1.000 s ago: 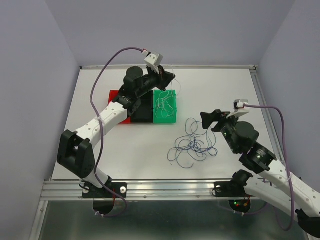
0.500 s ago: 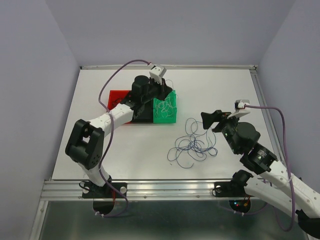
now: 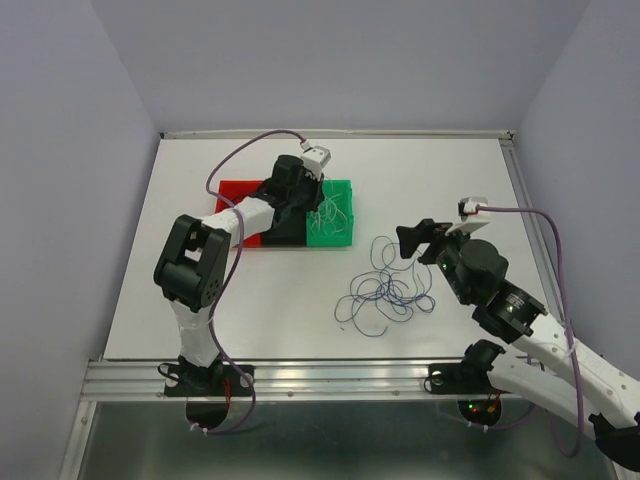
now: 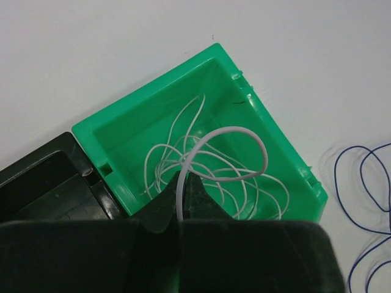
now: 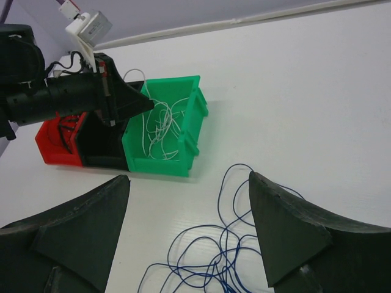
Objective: Untangle the cables
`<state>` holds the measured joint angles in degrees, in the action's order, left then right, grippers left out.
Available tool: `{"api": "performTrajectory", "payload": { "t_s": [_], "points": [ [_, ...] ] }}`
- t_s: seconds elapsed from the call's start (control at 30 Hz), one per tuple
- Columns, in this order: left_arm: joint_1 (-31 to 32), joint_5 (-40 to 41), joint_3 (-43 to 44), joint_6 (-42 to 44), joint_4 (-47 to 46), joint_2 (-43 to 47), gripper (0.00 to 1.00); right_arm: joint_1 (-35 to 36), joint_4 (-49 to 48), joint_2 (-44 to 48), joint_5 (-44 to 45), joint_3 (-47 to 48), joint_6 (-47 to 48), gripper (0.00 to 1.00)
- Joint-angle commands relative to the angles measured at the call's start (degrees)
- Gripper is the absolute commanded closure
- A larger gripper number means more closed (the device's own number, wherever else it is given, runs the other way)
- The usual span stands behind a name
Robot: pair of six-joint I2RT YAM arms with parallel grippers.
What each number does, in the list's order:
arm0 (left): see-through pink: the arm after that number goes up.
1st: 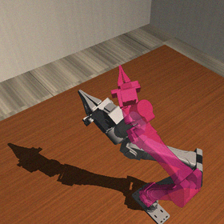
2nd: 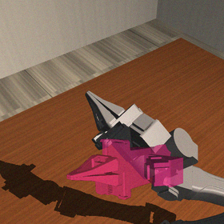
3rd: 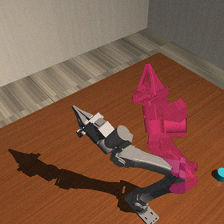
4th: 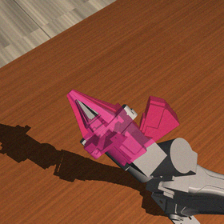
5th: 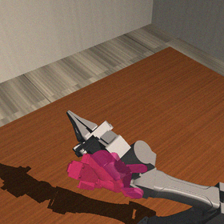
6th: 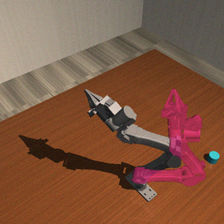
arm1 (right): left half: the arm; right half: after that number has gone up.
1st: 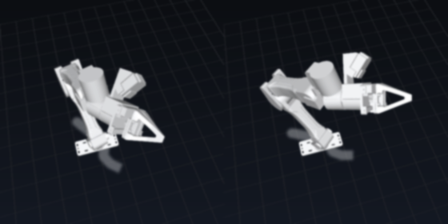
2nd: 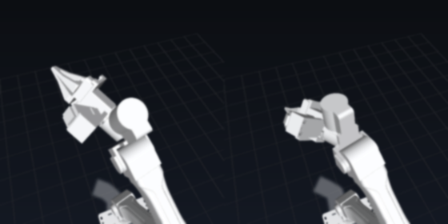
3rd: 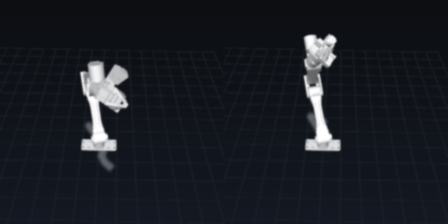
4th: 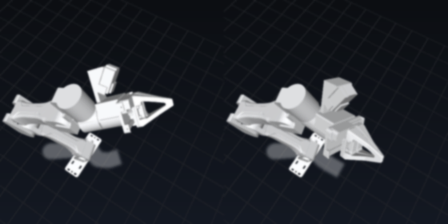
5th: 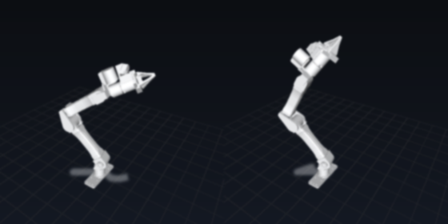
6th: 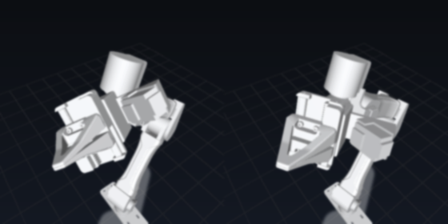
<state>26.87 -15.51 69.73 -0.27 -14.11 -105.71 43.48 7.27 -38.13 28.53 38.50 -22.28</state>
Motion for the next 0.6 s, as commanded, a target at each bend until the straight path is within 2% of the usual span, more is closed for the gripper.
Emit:
{"api": "performTrajectory", "payload": {
  "t_s": [0.0, 0.17, 0.3, 0.57],
  "points": [
    [1.8, 4.9, 4.4, 5.7, 4.4, -1.0, 1.00, -0.2, -1.1, -0.7, 0.3, 1.0, -0.4, 0.16],
    [5.1, 14.6, 5.2, 10.4, 8.4, -3.3, 1.00, -0.2, -1.2, -1.1, 0.2, 1.1, -0.3, 0.16],
    [5.8, 15.1, 12.5, 10.0, 15.9, -8.9, 1.00, -0.2, -1.2, -2.0, 0.0, 1.2, -0.3, 0.16],
    [5.8, 16.9, 15.0, 10.1, 18.9, -11.4, 0.93, -0.2, -1.1, -6.1, -0.1, 2.6, 0.0, 0.16]
  ]
}}
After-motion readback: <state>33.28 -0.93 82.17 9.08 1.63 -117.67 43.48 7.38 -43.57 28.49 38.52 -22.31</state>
